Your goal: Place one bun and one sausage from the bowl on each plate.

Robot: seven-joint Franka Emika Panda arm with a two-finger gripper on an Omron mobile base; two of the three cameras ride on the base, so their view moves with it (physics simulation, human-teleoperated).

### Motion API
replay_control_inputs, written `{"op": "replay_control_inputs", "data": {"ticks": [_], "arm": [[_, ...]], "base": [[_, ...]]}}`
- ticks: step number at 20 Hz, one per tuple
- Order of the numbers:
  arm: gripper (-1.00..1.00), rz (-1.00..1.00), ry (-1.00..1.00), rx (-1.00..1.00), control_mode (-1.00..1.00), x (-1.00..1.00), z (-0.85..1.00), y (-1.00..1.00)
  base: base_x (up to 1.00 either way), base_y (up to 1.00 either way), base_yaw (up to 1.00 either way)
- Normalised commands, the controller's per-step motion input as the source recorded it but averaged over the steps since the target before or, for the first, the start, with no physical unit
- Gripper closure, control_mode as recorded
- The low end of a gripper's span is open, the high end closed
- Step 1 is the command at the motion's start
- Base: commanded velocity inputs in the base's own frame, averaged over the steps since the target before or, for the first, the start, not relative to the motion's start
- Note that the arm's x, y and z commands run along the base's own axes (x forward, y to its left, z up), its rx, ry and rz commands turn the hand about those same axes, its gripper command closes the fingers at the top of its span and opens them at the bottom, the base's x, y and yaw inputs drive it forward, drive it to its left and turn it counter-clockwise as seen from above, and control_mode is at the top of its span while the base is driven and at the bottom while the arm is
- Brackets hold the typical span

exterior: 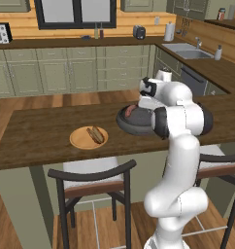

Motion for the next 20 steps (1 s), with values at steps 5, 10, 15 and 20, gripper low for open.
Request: {"op": "replay_control_inputs", "data": {"ticks": [5,10,15,20], "arm": [[1.0,0.06,-0.17,0.0,-1.0,-0.67,0.42,-0.51],[1.0,0.07,-0.12,0.0,-1.0,-0.32,0.37,-0.68],[1.0,0.09,-0.05,-0.02,-1.0,-0.25,0.08,-0.7],[1.0,0.1,0.0,-0.02,-1.0,0.0,0.0,-0.55]], "base": [[0.0,0.0,0.0],[0.0,0.0,0.0],[0.0,0.0,0.0],[0.0,0.0,0.0]]}}
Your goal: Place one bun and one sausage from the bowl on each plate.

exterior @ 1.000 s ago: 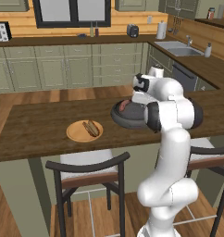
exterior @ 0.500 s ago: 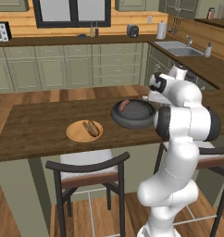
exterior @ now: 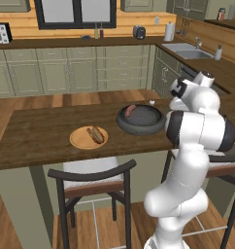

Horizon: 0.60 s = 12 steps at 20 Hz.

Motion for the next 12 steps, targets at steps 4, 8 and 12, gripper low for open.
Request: {"op": "replay_control_inputs", "data": {"ticks": [4,8,12], "arm": [[1.0,0.09,0.07,-0.03,-1.0,0.0,0.0,-0.36],[1.0,0.25,0.17,-0.02,-1.0,0.12,-0.02,0.0],[1.0,0.27,0.19,-0.02,-1.0,0.13,-0.08,-0.03]], "base": [[0.0,0.0,0.0],[0.0,0.0,0.0],[0.0,0.0,0.0]]}}
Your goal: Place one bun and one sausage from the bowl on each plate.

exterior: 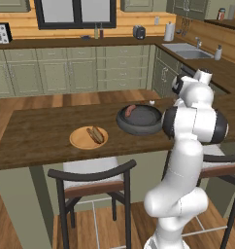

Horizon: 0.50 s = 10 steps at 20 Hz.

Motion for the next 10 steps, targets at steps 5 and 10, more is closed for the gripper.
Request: {"op": "replay_control_inputs", "data": {"ticks": [5,10], "arm": [[1.0,0.14,0.02,0.0,-1.0,0.0,-0.27,-0.13],[1.0,0.07,0.0,0.0,-1.0,0.0,-0.4,0.0]], "base": [[0.0,0.0,0.0],[0.0,0.0,0.0]]}}
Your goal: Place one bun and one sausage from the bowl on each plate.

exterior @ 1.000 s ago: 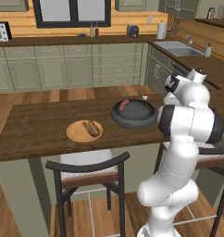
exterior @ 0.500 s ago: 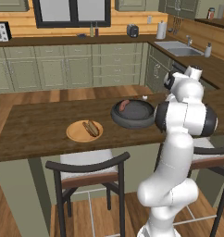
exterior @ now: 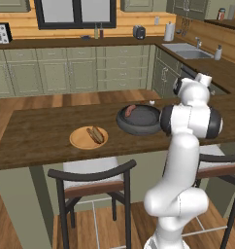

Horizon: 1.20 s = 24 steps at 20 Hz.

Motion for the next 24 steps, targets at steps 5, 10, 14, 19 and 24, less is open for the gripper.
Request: {"op": "replay_control_inputs", "data": {"ticks": [5,10,14,19,24], "arm": [[1.0,0.05,0.0,0.0,-1.0,0.0,-0.07,0.03],[1.0,0.07,0.0,0.0,-1.0,0.12,0.0,0.06],[1.0,0.04,0.0,0.0,-1.0,0.3,-0.07,0.0],[1.0,0.0,0.05,0.0,-1.0,0.35,-0.24,-0.13],[1.0,0.0,0.07,0.0,-1.0,0.42,-0.17,-0.27]], "base": [[0.0,0.0,0.0],[0.0,0.0,0.0],[0.0,0.0,0.0],[0.0,0.0,0.0],[0.0,0.0,0.0]]}}
